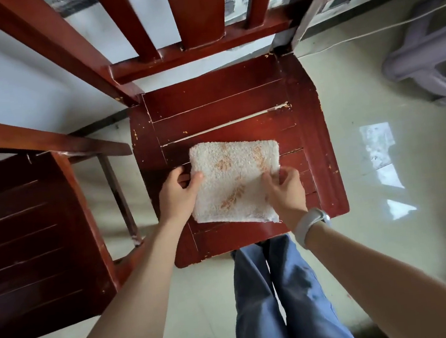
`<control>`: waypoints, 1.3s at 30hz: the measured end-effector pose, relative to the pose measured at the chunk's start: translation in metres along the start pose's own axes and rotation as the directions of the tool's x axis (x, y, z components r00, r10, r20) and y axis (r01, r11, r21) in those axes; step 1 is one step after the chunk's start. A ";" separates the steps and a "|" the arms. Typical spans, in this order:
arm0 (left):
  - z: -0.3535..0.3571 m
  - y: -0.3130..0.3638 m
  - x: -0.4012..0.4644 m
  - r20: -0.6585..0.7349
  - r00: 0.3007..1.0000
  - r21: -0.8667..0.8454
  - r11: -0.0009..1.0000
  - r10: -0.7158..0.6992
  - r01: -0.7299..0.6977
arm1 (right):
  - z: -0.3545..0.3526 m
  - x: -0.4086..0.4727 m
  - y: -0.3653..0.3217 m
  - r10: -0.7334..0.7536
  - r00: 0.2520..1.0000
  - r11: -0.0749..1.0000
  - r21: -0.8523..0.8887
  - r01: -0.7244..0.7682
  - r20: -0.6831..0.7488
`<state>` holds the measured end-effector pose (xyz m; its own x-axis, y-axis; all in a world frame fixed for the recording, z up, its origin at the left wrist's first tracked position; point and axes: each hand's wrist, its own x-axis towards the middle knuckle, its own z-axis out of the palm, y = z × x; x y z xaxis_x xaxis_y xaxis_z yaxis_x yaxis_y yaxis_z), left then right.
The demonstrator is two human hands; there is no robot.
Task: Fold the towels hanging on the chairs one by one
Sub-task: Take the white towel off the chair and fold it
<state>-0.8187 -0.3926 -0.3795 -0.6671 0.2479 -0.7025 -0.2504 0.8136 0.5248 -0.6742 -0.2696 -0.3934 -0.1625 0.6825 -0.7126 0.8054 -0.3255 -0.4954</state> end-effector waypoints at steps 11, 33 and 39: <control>0.006 0.023 -0.018 0.121 0.991 -0.256 0.963 -0.054 0.084 | -0.018 -0.005 -0.011 0.129 0.980 0.948 0.270 -0.167 0.154; 0.141 0.288 -0.287 0.230 0.863 -0.132 0.893 0.450 -0.431 | -0.411 -0.120 0.009 -0.114 0.992 0.699 0.705 0.122 -0.059; 0.281 0.367 -0.398 0.379 0.735 -0.105 0.815 0.563 -0.570 | -0.579 -0.143 0.082 -0.035 0.945 0.688 0.678 0.259 -0.325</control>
<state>-0.4478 -0.0452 -0.0421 -0.3652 0.8392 -0.4030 0.1022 0.4664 0.8786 -0.2547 -0.0147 -0.0448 0.0037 0.8691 -0.4947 0.1255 -0.4912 -0.8620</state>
